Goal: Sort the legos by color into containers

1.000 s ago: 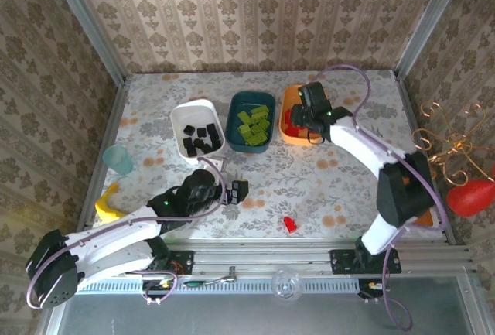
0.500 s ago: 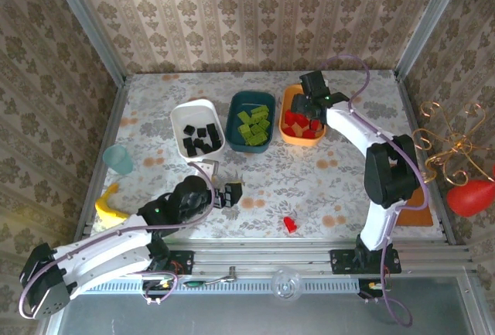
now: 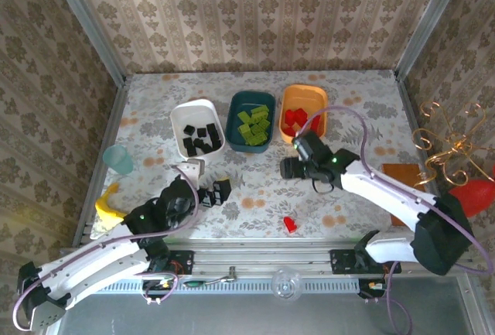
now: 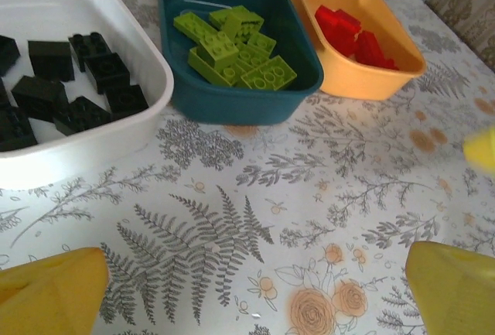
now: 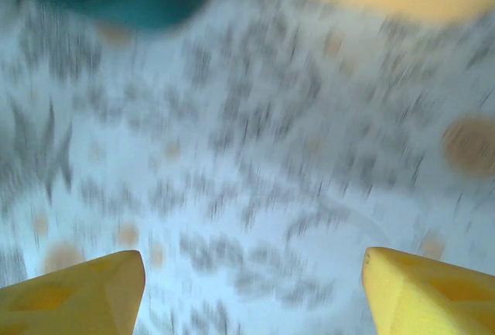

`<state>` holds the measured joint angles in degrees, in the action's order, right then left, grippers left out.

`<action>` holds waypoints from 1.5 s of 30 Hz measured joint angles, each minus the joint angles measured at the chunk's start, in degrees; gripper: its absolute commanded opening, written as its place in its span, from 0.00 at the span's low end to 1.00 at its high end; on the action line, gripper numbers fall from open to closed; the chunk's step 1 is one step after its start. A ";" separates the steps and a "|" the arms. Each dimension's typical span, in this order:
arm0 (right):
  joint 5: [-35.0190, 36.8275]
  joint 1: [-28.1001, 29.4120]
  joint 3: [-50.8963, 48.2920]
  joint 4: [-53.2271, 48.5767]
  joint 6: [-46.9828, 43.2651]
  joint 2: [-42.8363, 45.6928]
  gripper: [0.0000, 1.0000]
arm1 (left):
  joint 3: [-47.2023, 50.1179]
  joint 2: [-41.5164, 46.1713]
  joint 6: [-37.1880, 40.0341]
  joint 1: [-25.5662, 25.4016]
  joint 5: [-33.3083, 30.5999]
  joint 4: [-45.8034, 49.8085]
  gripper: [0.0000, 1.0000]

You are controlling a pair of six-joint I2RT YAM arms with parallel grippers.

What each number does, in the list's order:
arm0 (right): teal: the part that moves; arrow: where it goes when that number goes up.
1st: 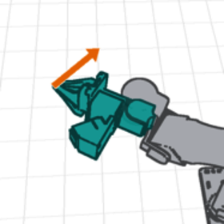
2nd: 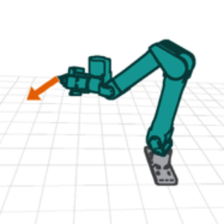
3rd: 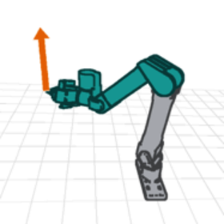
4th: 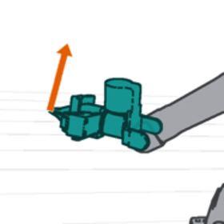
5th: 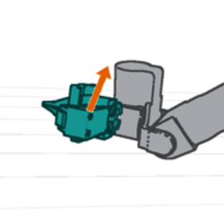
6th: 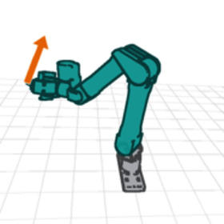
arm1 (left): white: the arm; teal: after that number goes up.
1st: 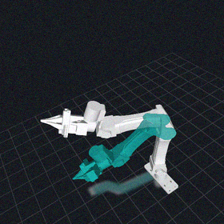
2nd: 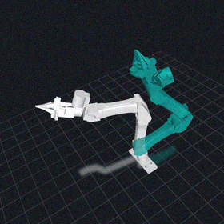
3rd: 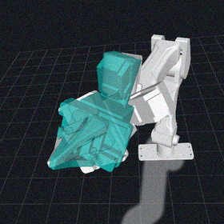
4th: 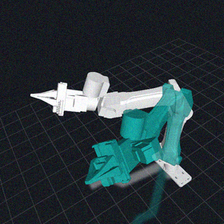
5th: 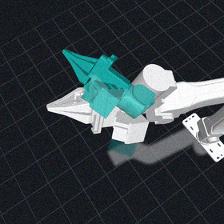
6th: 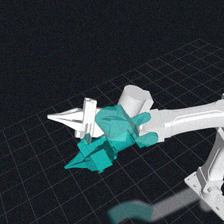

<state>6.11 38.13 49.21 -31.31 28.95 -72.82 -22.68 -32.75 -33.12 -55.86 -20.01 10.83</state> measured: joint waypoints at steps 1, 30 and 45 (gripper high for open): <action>-0.59 1.64 -1.29 -0.94 0.26 0.59 0.76 | -0.02 0.22 0.22 0.00 -0.35 0.00 1.00; -6.27 15.72 -3.96 -4.59 2.32 -9.70 0.24 | 0.04 -2.34 1.38 0.02 -1.49 -0.02 1.00; -2.69 -18.47 19.12 8.46 0.20 -13.86 0.24 | 0.22 -2.27 0.94 0.02 -1.73 0.55 1.00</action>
<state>3.42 19.66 68.34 -22.85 29.15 -86.67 -22.46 -35.03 -32.18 -55.83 -21.74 11.38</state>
